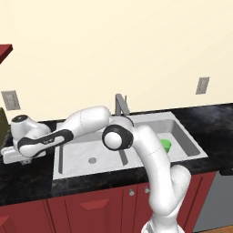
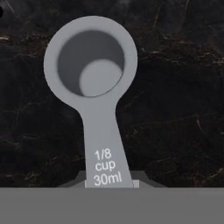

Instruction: Move any existing items from the left basin to the right basin for drying. Then move the measuring cup from the counter to the left basin of the sink for washing.

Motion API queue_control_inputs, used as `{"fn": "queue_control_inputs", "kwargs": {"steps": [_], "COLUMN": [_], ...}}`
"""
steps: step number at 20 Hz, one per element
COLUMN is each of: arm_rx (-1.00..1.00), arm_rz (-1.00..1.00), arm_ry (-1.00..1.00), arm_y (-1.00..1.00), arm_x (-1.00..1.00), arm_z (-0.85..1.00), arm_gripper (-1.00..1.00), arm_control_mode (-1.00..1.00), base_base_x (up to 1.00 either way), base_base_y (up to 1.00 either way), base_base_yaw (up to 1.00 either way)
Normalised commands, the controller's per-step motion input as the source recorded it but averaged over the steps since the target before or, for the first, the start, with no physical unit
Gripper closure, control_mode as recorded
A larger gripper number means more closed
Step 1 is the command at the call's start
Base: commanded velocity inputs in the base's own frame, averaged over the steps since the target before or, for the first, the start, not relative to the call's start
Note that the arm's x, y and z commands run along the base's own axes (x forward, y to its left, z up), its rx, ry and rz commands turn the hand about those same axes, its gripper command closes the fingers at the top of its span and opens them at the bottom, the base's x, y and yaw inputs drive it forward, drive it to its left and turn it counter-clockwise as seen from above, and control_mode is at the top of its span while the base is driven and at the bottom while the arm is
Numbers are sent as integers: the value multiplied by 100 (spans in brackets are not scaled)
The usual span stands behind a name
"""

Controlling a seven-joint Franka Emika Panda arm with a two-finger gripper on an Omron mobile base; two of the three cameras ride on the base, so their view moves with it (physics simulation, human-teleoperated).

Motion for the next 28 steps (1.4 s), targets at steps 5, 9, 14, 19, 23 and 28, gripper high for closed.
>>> {"fn": "queue_control_inputs", "kwargs": {"steps": [5,9,14,19,23,28], "arm_rx": [0,0,0,0,0,0], "arm_rz": [-7,-10,-12,-12,-12,-13], "arm_ry": [0,-1,-2,-6,-6,-2], "arm_y": [-3,-17,-30,-35,-38,-44], "arm_x": [-13,-15,-18,-14,-12,-9], "arm_z": [19,25,26,22,16,12], "arm_gripper": [100,100,100,100,100,100], "arm_control_mode": [-100,-100,-100,-100,-100,-100], "base_base_x": [0,0,0,0,0,0], "base_base_y": [0,0,0,0,0,0], "base_base_yaw": [0,0,0,0,0,0]}}
